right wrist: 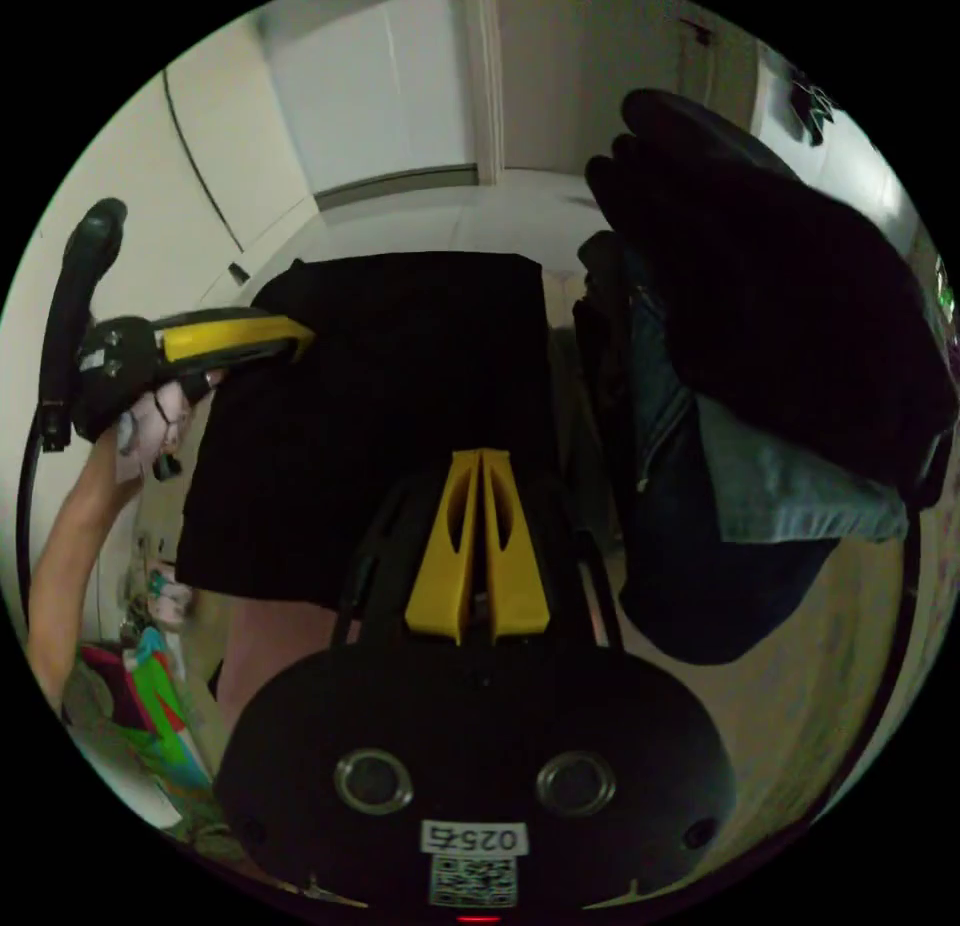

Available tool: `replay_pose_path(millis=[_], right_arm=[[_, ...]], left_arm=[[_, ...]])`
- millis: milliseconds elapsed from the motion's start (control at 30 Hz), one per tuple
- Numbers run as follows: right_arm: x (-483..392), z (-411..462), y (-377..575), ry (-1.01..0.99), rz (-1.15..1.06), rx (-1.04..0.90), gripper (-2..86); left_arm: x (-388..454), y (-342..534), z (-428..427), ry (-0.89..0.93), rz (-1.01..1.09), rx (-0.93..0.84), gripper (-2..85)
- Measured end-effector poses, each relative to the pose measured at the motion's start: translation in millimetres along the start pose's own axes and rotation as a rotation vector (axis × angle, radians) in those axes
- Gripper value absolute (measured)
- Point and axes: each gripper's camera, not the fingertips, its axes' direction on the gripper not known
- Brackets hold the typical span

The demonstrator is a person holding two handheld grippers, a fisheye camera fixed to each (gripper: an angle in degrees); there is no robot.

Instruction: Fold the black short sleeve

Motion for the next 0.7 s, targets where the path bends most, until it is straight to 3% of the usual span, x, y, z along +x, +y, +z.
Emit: replay_pose_path(millis=[67, 167, 233, 267, 300, 333, 400, 467, 533, 600, 700], right_arm=[[-16, -26, 5, 0.021, -0.040, 0.057, -0.9], [-42, -76, 33, 0.069, -0.059, 0.187, -0.9], [-49, -122, 64, 0.064, -0.082, 0.226, -0.9], [-50, -136, 73, 0.077, -0.094, 0.231, -0.9], [-49, -165, 94, 0.103, -0.132, 0.232, -0.9], [-48, -197, 119, 0.128, -0.188, 0.227, -0.9], [-42, -245, 163, 0.198, -0.232, 0.197, -1.0], [-37, -294, 211, 0.253, -0.262, 0.133, -1.0], [-28, -360, 281, 0.315, -0.213, 0.014, -1.0], [-21, -414, 341, 0.345, -0.117, -0.056, -0.9], [-17, -505, 462, 0.342, 0.111, -0.193, -0.9]], left_arm=[[6, 23, 16, -0.202, -0.075, 0.073, -0.9], [17, 46, 114, -0.054, -0.094, -0.122, -0.9], [54, 56, 148, -0.219, 0.018, -0.126, -0.9], [63, 59, 149, -0.272, 0.013, -0.110, -0.9], [82, 68, 139, -0.334, -0.043, 0.012, -0.9], [109, 81, 123, -0.263, -0.012, 0.179, -0.9], [155, 93, 112, -0.055, 0.083, 0.315, -0.9], [208, 94, 134, 0.090, 0.197, 0.239, -0.9], [271, 100, 235, 0.039, 0.225, -0.061, -0.9], [298, 123, 273, -0.022, 0.195, 0.080, -0.9], [306, 171, 290, 0.040, -0.042, 0.298, -0.9]])
